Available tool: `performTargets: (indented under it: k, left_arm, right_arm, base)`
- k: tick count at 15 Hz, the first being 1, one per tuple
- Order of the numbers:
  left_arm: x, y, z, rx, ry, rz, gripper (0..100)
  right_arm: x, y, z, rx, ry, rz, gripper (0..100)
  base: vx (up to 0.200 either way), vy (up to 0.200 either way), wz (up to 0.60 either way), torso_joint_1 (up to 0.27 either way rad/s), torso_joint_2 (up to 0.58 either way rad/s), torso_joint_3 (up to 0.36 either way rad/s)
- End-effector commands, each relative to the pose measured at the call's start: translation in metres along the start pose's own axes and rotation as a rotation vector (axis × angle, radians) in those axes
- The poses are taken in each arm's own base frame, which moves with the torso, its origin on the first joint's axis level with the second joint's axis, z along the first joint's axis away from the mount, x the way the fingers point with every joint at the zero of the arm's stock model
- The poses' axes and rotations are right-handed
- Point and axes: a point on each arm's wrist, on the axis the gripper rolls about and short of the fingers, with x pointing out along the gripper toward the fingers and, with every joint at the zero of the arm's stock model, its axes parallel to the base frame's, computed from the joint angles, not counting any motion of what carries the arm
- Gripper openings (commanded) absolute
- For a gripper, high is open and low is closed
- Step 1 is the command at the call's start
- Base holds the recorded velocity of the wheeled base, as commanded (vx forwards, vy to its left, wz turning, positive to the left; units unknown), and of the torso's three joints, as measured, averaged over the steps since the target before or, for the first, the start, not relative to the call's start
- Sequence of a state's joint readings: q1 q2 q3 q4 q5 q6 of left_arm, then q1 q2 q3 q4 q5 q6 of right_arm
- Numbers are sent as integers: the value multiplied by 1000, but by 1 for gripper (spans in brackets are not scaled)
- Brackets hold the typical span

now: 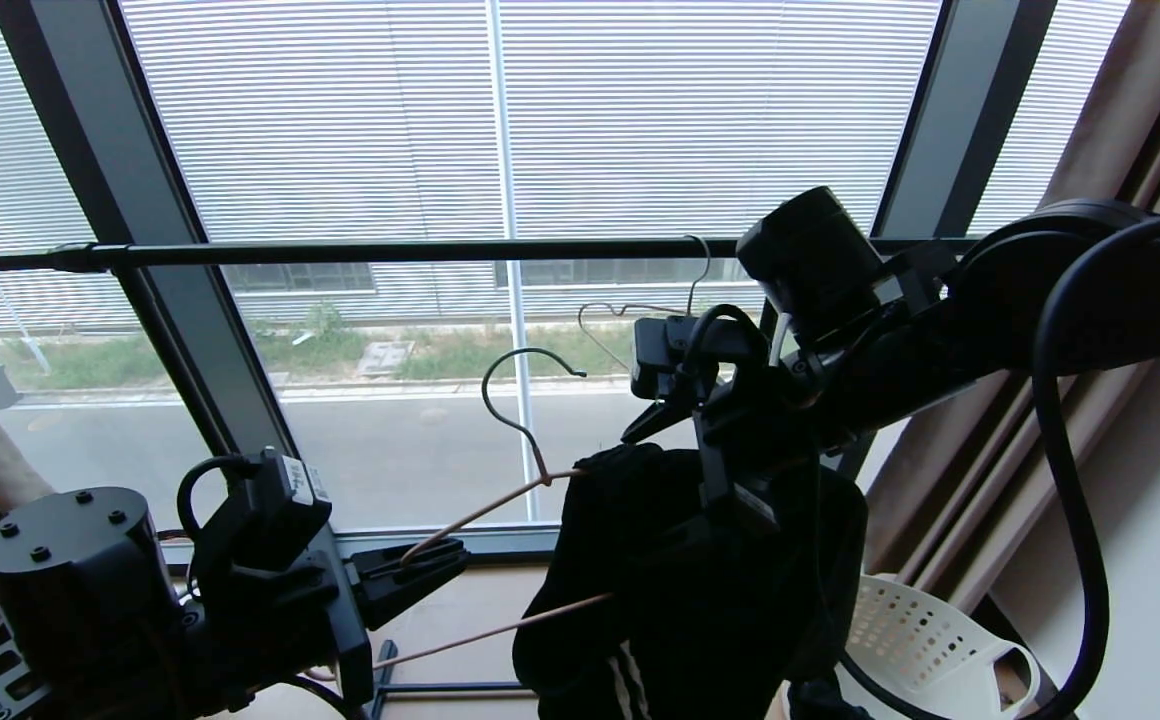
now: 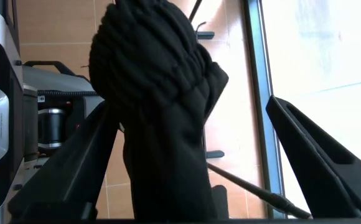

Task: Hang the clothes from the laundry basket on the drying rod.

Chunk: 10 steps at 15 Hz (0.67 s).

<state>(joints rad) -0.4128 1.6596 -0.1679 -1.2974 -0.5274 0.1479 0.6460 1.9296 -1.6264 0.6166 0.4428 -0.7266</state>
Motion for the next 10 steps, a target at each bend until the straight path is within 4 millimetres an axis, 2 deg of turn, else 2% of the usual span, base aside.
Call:
performTargets:
  k: [1, 10]
  left_arm:
    - [1, 0, -1, -3, 4, -1, 0]
    - [5, 4, 0, -2, 1, 6, 0]
  right_arm:
    - [1, 1, 0, 0, 2, 4, 0]
    - [0, 7, 1, -5, 5, 18, 0]
  base:
    - [0, 0, 0, 0, 0, 0]
    - [0, 0, 0, 0, 0, 0]
